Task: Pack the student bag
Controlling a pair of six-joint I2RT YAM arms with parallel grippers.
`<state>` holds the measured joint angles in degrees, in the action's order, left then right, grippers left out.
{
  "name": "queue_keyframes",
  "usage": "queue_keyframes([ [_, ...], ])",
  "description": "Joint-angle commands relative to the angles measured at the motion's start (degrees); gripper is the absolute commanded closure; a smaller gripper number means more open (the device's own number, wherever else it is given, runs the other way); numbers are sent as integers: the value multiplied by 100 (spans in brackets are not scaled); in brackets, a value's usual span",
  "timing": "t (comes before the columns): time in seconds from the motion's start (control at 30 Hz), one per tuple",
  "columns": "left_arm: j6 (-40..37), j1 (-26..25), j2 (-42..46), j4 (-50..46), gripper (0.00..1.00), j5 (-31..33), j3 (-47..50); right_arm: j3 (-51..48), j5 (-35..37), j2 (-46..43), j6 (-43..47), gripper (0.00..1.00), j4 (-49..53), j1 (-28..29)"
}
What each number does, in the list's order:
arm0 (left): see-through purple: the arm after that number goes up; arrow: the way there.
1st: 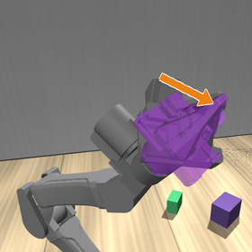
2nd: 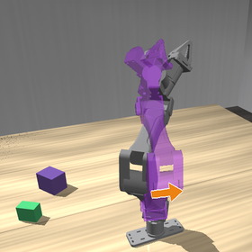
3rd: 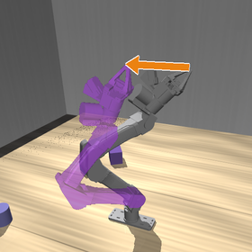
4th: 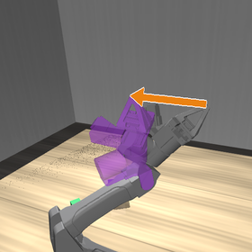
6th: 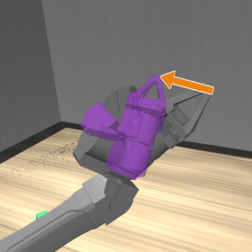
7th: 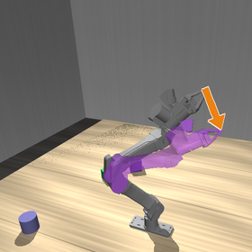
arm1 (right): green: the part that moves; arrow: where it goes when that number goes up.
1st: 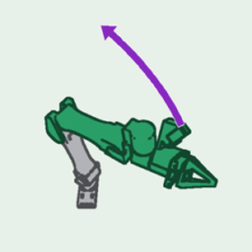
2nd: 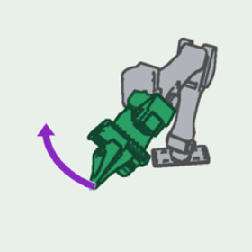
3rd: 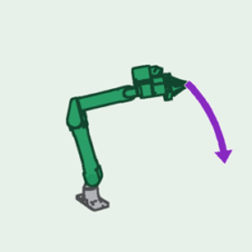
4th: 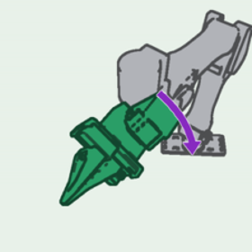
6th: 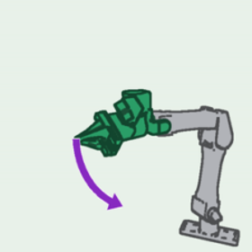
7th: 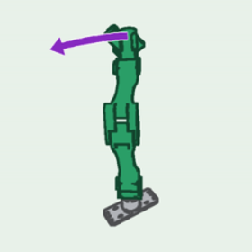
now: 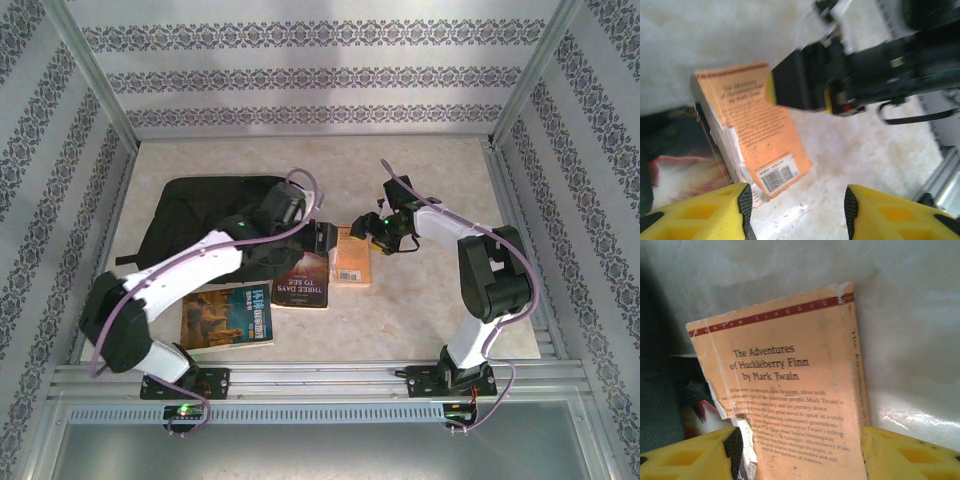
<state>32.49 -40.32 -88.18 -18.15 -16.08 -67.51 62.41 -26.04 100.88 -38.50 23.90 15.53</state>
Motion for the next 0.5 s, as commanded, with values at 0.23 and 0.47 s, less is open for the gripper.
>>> queue_keyframes([
  [0.23, 288, -126, -1515, 344, 56, 841, -130, -314, -236, 230, 464, 38, -510, -71],
  [0.47, 527, -87, -2192, 1027, 64, 436, -132, -552, -745, 320, 354, 45, -1096, -46],
])
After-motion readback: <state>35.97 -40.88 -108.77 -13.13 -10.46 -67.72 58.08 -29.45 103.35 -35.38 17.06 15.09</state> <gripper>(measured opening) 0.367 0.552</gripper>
